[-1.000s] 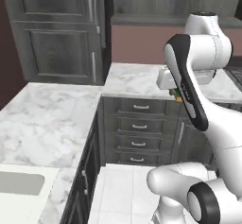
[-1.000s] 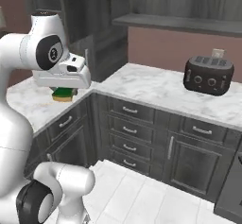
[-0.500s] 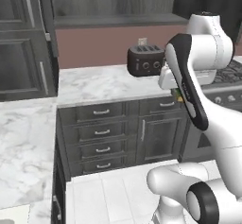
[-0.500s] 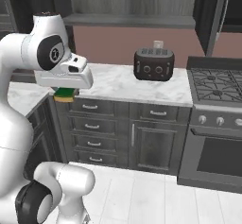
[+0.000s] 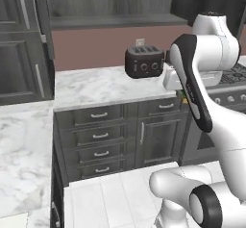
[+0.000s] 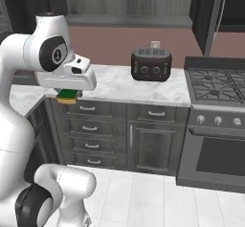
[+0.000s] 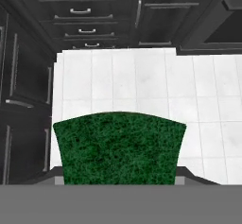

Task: Pick up the sponge and sponge from the sink, and place them back in the cabinet, and close the cabinet doors.

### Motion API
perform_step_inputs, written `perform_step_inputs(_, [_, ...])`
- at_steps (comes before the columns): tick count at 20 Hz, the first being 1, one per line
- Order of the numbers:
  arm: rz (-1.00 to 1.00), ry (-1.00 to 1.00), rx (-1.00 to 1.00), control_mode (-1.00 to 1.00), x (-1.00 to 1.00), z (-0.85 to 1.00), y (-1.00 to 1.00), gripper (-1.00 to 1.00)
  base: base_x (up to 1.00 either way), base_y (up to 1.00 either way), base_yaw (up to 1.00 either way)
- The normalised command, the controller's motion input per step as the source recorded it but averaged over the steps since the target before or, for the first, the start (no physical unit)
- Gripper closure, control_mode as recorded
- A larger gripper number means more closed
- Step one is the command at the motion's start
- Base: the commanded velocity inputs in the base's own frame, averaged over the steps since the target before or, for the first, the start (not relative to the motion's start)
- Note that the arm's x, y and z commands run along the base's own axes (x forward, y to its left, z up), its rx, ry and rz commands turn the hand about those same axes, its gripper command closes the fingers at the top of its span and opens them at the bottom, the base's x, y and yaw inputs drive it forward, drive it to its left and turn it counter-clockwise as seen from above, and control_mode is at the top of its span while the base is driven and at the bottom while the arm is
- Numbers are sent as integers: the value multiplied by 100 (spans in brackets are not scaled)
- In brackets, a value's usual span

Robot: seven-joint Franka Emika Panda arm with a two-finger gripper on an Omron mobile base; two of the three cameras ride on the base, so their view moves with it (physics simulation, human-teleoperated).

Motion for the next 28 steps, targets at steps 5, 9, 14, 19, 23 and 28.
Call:
perform_step_inputs(5, [0, 0, 0, 100, 0, 0, 0, 100, 38, 0, 0])
perform_step_inputs(9, [0, 0, 0, 100, 0, 0, 0, 100, 52, 0, 0])
perform_step_inputs(14, [0, 0, 0, 100, 0, 0, 0, 100, 64, 0, 0])
perform_step_inputs(19, [0, 0, 0, 100, 0, 0, 0, 100, 69, 0, 0])
perform_step_inputs(23, [0, 0, 0, 100, 0, 0, 0, 100, 56, 0, 0])
perform_step_inputs(28, [0, 0, 0, 100, 0, 0, 0, 100, 50, 0, 0])
